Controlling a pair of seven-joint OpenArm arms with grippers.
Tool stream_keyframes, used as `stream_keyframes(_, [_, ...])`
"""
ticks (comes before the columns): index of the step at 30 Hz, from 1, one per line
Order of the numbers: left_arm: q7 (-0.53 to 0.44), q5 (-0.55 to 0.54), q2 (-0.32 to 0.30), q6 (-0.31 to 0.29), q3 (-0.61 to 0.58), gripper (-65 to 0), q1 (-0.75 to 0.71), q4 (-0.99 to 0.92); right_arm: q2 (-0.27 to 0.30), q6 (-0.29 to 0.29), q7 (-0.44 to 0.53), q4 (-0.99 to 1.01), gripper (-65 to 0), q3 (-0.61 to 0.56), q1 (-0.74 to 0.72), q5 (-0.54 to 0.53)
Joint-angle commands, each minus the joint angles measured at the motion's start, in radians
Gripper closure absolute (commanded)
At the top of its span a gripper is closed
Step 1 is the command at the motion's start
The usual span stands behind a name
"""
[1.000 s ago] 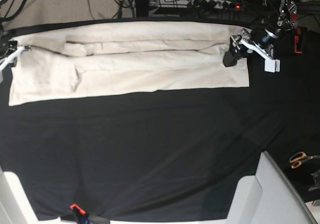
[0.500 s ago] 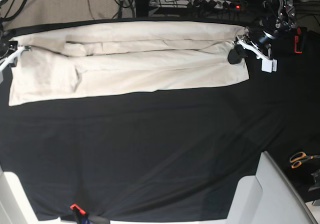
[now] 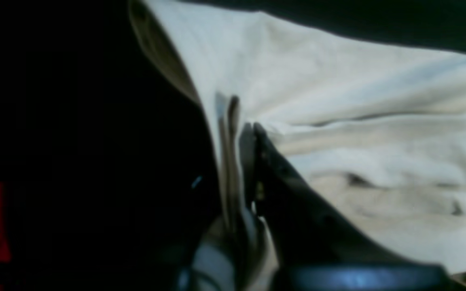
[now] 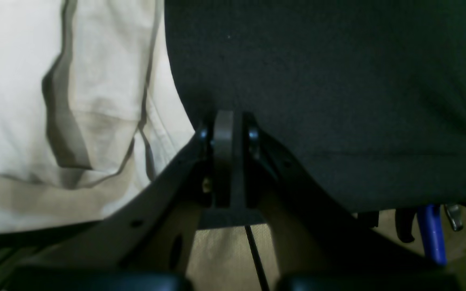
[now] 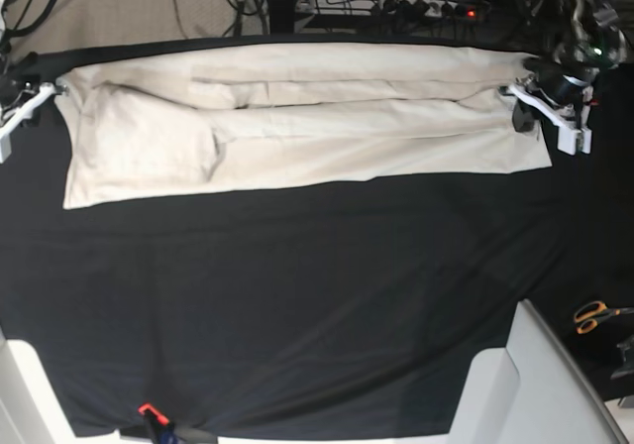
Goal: Fold the T-shirt properly
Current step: 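Fold the grasped end with the left gripper toward the right gripper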
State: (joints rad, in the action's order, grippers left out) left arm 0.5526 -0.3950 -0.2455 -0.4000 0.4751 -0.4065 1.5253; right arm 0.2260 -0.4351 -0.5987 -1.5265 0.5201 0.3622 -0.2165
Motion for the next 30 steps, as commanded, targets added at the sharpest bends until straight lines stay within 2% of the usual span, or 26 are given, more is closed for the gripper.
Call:
stream_keyframes(1, [-0.021, 0.018, 0.018, -0.015, 0.001, 0.0, -0.006, 0.063, 0.016, 0.0, 0.016, -0.015, -5.0, 0.007, -0.001, -0.005])
stream_keyframes(4, [-0.018, 0.159, 0.127, -0.015, -0.032, 0.0, -0.021, 0.202, 0.016, 0.0, 0.015, -0.015, -5.0, 0.007, -0.001, -0.005])
stream_keyframes(8, [-0.018, 0.316, 0.225, -0.015, -0.169, 0.0, -0.016, 0.263, 0.016, 0.0, 0.013, -0.015, -5.0, 0.007, -0.001, -0.005])
stream_keyframes(13, [-0.018, 0.362, 0.291, 0.002, -0.306, 0.0, -0.013, 0.261, 0.016, 0.0, 0.012, -0.015, -5.0, 0.007, 0.001, -0.005])
stream_keyframes(18, [-0.021, 0.353, 0.297, 0.12, -0.453, 0.0, -0.001, 0.257, 0.016, 0.0, 0.012, -0.015, -5.0, 0.007, 0.001, -0.005])
stream_keyframes(25, [-0.018, 0.351, 0.308, 0.129, -0.603, 0.0, 0.074, 0.176, 0.016, 0.0, 0.012, -0.015, -5.0, 0.007, 0.001, -0.005])
stream_keyframes(30, [-0.021, 0.353, 0.318, 0.21, -0.686, 0.0, 0.117, 0.091, 0.016, 0.0, 0.012, -0.015, -5.0, 0.007, 0.001, -0.005])
